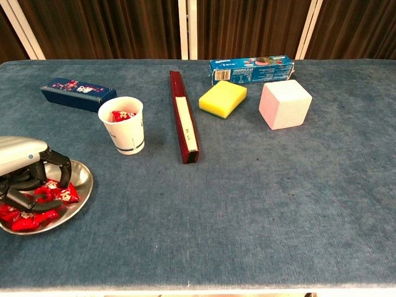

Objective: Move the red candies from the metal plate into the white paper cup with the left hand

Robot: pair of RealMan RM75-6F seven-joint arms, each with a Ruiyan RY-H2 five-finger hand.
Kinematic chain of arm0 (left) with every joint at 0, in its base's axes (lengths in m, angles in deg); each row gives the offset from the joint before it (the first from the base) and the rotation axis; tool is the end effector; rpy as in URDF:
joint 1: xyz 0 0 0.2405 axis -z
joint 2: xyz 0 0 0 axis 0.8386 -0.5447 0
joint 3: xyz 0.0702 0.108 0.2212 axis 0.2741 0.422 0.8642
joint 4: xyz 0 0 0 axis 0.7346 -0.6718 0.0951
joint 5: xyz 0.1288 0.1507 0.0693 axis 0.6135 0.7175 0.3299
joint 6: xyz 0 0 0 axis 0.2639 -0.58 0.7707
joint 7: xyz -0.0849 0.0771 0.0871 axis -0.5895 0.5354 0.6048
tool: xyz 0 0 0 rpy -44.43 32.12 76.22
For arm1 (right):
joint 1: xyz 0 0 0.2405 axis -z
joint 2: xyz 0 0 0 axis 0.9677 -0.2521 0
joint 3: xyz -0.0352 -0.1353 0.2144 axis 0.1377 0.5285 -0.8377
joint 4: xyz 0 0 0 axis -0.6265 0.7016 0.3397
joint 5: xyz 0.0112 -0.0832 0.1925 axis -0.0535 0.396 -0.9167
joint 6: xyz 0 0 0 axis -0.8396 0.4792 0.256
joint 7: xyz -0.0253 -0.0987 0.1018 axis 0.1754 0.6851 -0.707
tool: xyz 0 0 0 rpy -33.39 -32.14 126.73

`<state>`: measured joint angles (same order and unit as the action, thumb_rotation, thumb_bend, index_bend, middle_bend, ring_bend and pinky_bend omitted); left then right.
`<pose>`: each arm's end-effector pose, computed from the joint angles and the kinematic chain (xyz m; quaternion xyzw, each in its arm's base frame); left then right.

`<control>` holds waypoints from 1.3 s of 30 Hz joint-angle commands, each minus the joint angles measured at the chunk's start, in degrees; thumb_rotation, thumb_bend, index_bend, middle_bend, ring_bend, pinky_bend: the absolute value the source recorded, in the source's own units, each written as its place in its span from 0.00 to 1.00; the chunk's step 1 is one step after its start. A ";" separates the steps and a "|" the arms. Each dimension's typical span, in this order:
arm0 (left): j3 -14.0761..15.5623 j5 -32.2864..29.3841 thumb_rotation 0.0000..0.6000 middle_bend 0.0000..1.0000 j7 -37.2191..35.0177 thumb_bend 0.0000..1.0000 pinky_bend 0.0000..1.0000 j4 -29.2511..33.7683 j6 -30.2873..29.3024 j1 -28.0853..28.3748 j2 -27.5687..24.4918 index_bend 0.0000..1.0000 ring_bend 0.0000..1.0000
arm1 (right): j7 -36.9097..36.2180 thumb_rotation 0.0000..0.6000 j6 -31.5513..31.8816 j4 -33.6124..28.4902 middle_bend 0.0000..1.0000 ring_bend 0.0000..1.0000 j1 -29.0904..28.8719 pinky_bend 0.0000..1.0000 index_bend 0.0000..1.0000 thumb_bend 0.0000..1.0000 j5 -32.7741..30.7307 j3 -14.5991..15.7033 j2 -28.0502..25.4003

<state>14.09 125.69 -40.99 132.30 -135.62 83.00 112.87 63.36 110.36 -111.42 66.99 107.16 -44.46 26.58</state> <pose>-0.2352 0.2297 -0.0139 -0.7673 -0.4288 -0.2906 0.3780 -0.2742 -0.2081 0.1819 0.6101 -0.3342 0.4366 0.5705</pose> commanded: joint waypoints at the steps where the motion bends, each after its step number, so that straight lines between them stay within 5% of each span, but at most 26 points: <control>1: 0.02 -0.02 0.87 0.97 -0.57 0.25 0.74 -0.45 0.70 0.20 0.13 0.52 0.86 | 0.08 1.00 -0.01 -0.09 0.06 0.00 0.01 0.02 0.00 0.16 -0.07 -0.02 -0.04; 18: -1.66 1.61 0.86 0.97 -5.77 0.39 0.74 1.03 -1.09 -0.06 -2.23 0.60 0.87 | -0.24 1.00 0.03 0.16 0.06 0.00 -0.08 0.02 0.00 0.16 -0.29 -0.22 0.06; 26: -8.77 3.12 0.86 0.97 -11.03 0.39 0.74 5.18 -4.87 2.32 -6.16 0.60 0.87 | -1.38 1.00 0.58 0.85 0.06 0.00 0.21 0.02 0.00 0.16 -0.02 -0.12 0.16; 32: -14.20 -0.30 0.86 0.97 -13.68 0.39 0.74 4.47 0.47 8.00 -5.43 0.60 0.87 | -2.29 1.00 0.98 1.59 0.06 0.00 0.49 0.02 0.00 0.16 0.03 -0.04 0.21; 39: -16.00 -4.89 0.87 0.97 -11.56 0.37 0.74 1.42 5.71 12.77 -2.52 0.57 0.87 | -3.29 1.00 1.52 2.34 0.06 0.00 1.02 0.02 0.00 0.16 -0.46 -0.11 0.03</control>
<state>-1.49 121.73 -53.24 134.50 -130.81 94.90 109.60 60.10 111.87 -109.10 67.98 106.73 -44.57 26.63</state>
